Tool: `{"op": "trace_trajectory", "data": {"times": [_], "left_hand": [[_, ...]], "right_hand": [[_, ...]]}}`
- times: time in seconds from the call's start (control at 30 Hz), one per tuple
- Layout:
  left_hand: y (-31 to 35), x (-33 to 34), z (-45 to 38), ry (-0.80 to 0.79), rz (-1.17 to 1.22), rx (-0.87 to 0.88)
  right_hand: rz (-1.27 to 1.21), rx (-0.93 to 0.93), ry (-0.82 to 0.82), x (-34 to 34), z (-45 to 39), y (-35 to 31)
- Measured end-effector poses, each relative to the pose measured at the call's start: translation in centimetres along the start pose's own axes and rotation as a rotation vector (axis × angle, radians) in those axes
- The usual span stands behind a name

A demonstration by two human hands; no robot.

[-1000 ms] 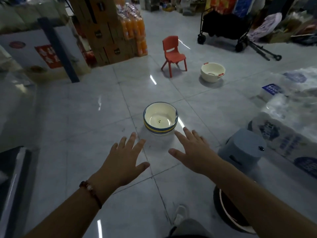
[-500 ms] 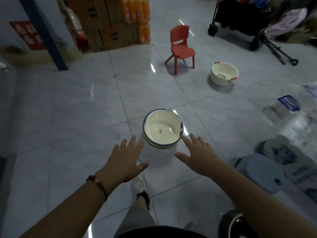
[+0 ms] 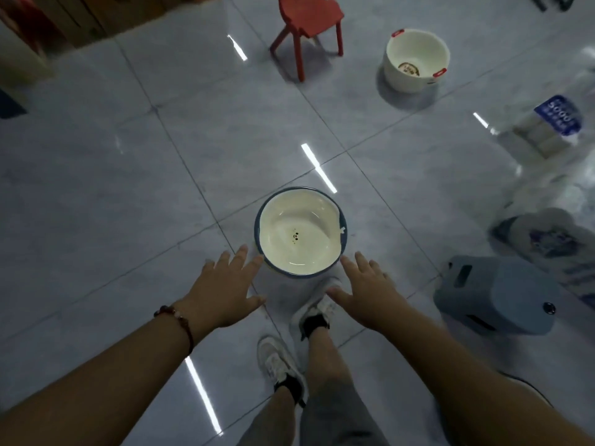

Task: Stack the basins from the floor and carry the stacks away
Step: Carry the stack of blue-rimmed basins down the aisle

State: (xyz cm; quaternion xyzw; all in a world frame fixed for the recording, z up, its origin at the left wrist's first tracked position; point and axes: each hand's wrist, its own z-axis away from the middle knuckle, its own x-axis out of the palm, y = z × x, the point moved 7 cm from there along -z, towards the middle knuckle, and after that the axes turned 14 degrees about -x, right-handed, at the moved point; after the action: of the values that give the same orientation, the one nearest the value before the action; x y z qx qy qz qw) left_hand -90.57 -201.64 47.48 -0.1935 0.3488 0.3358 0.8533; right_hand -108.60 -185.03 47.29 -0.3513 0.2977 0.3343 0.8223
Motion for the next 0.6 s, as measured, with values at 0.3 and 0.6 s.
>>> {"op": "trace_trajectory", "data": {"times": [0.3,0.6], "left_hand": [[-0.1,3.3,-16.8,-0.226,0.241,-0.077],[-2.4,15.7,-37.1,-0.554,0.995,-0.445]], "right_hand": [[-0.232,0.152,-0.048,4.2,-14.7,8.9],[-0.927,0.569,0.14,14.9,-29.4,20.2]]}}
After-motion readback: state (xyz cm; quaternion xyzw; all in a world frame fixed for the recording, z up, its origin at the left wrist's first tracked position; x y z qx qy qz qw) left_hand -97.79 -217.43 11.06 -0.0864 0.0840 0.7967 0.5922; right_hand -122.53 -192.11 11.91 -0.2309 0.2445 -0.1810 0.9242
